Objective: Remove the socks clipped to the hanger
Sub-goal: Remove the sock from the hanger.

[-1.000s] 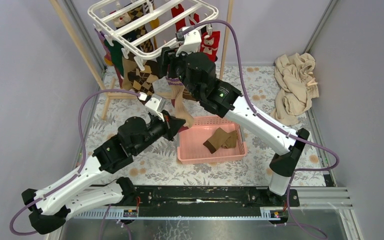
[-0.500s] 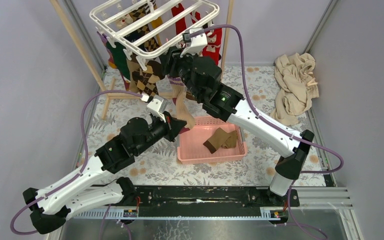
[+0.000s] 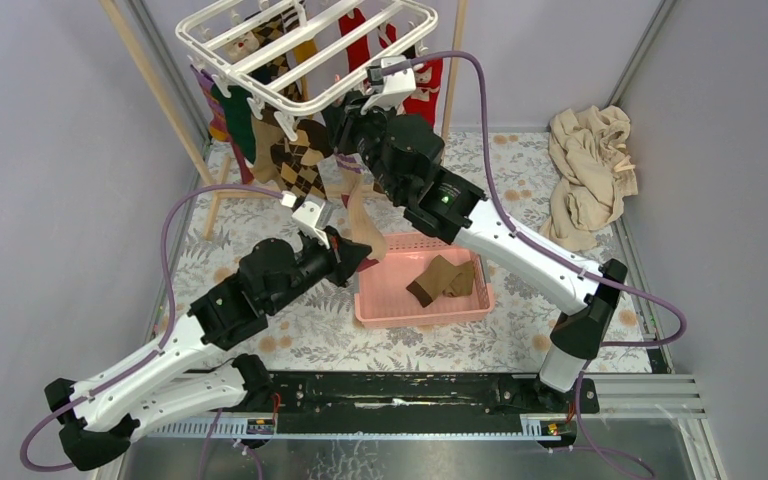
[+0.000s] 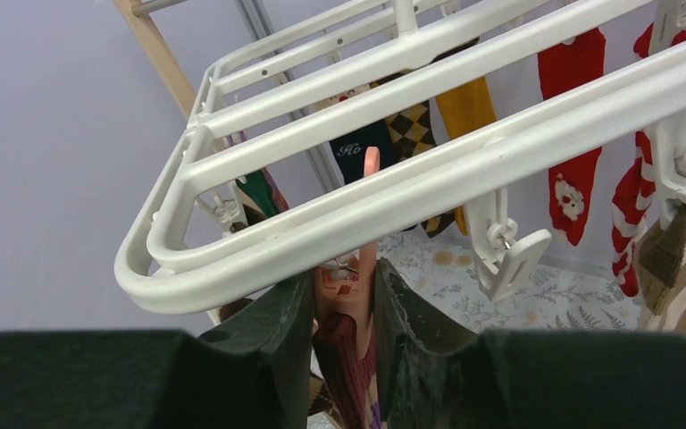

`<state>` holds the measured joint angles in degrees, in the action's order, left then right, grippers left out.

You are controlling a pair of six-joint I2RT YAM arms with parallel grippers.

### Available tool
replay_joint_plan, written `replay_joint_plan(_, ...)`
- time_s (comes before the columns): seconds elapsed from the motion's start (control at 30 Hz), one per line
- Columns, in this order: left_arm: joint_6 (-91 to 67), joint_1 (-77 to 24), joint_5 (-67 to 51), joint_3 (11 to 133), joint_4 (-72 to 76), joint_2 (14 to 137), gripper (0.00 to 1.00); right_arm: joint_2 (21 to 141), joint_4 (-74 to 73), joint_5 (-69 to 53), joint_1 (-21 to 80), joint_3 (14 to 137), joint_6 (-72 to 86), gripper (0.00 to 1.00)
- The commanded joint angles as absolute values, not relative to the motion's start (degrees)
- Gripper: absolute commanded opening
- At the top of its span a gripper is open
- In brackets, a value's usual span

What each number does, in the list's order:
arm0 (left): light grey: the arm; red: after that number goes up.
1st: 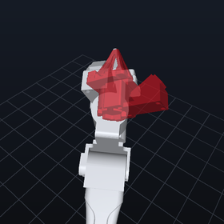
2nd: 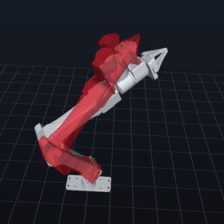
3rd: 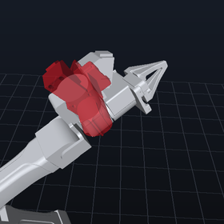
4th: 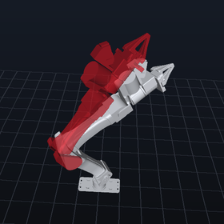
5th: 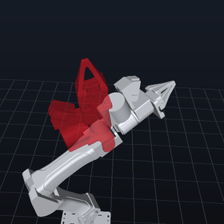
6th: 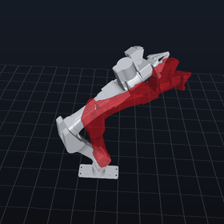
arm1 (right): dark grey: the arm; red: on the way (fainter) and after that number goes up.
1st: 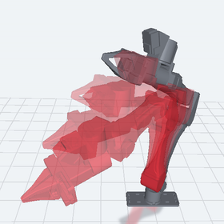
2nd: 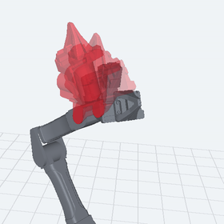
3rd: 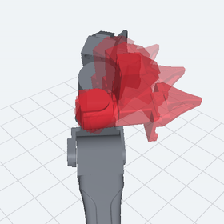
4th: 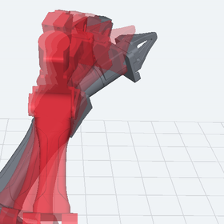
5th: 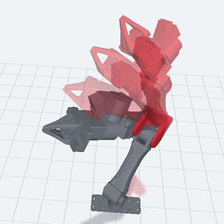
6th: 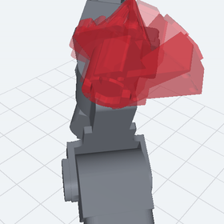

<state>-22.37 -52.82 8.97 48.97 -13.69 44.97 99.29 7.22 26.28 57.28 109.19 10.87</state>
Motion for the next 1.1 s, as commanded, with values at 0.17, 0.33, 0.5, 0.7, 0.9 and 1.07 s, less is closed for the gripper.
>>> replay_joint_plan(0.17,-24.9,-52.5,6.9,45.2,-10.8,43.0,0.0,97.2,11.6,26.8,57.7,108.1,10.7,0.2)
replay_joint_plan(0.33,-27.0,-52.6,4.6,42.3,-9.8,42.3,0.0,97.2,11.3,26.9,57.7,108.2,10.6,0.2)
replay_joint_plan(0.5,-29.2,-52.6,2.2,39.2,-9.0,41.1,0.0,97.2,11.1,27.2,57.6,108.4,10.2,0.21)
replay_joint_plan(0.7,-30.1,-53.0,-0.9,38.2,-8.1,42.2,0.0,97.4,11.0,27.5,57.6,108.6,10.2,0.2)
replay_joint_plan(0.9,-30.8,-54.1,-1.0,37.1,-8.2,41.3,0.0,97.6,10.5,27.9,57.6,109.1,9.6,0.47)
replay_joint_plan(1.07,-30.1,-54.1,-1.3,38.6,-8.6,42.2,0.0,97.8,11.1,28.7,57.6,108.7,9.7,0.53)
